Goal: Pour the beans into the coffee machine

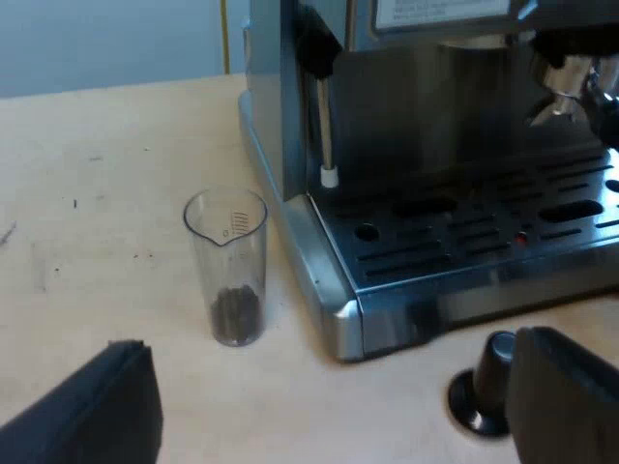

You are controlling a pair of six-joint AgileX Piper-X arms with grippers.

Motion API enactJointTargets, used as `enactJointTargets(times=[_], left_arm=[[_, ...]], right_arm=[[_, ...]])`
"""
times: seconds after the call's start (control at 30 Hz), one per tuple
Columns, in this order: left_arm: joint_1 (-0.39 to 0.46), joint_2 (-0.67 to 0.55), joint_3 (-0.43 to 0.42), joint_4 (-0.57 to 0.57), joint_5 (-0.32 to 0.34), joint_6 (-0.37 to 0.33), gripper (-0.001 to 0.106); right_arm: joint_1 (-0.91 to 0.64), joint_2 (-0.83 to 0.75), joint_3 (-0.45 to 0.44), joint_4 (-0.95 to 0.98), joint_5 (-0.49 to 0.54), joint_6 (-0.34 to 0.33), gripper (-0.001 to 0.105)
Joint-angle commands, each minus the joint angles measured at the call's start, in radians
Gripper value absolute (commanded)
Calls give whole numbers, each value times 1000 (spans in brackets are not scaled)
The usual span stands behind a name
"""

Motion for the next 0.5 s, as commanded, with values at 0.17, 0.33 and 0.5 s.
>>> enactJointTargets(times=[0.17, 0.33, 0.5], left_arm=[[3, 4, 120, -164, -10, -41, 84], [3, 6, 213, -250, 10, -63, 84], [3, 8, 281, -400, 14, -111, 84]], right_arm=[[101, 87, -9, -106, 109, 17, 79], [145, 147, -9, -164, 138, 78, 79], [147, 183, -9, -202, 149, 158, 79]])
